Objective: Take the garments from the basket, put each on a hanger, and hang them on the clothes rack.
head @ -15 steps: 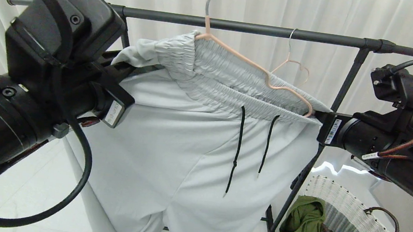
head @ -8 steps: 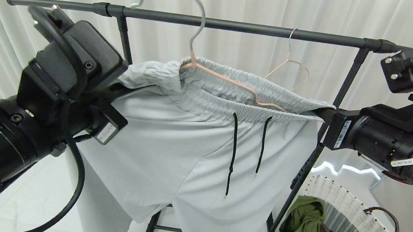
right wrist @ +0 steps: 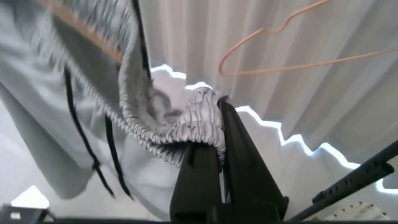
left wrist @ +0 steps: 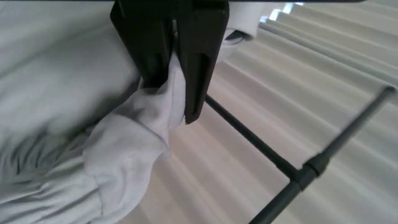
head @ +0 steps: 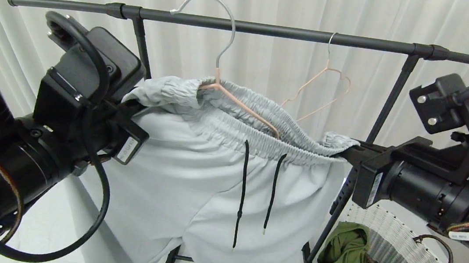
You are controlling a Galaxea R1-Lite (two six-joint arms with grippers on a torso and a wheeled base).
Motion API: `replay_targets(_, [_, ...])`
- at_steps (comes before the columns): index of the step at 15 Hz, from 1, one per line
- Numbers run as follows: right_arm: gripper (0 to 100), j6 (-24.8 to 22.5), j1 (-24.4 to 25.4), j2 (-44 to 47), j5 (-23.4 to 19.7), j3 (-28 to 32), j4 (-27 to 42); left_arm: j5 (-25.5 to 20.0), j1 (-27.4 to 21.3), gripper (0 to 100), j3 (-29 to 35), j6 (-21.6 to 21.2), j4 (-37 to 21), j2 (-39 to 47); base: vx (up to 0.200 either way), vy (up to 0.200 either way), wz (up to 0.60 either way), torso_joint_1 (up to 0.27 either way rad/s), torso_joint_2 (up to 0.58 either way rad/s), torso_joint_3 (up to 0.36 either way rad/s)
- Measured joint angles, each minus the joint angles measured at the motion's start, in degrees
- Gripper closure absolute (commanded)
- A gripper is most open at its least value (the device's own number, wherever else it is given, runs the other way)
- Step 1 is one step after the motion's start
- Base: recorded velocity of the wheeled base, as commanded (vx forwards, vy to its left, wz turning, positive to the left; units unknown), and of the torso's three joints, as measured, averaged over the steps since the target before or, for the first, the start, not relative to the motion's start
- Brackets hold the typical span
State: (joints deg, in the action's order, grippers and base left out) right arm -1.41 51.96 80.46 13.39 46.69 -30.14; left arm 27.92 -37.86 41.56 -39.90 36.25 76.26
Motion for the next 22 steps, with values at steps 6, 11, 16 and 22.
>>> replay_targets(6, [100, -2.63, 3.67, 2.1, 0.16, -0.83, -1.66, 3.99, -4.83, 100, 2.04, 4.29, 0.0, 1.51, 0.0, 0.0, 0.0, 0.0, 0.0, 0.0])
replay_targets(11, [0, -2.6, 4.13, 2.5, 1.89, -2.05, -1.52, 4.0, -5.77, 100, 2.1, 4.64, 1.78, 1.44, 0.0, 0.0, 0.0, 0.0, 0.0, 0.0])
replay_targets(16, [0, -4.74, 3.17, 2.26, 1.89, -3.3, -1.48, 3.78, -7.36, 100, 0.17, 4.33, 5.53, 1.32, 0.0, 0.0, 0.0, 0.0, 0.0, 0.0])
replay_targets(22, [0, -8.96, -0.85, 2.43, 1.19, -0.85, -1.34, 4.24, -7.73, 100, -2.62, 2.08, 5.95, 0.8, 0.0, 0.0, 0.0, 0.0, 0.0, 0.0])
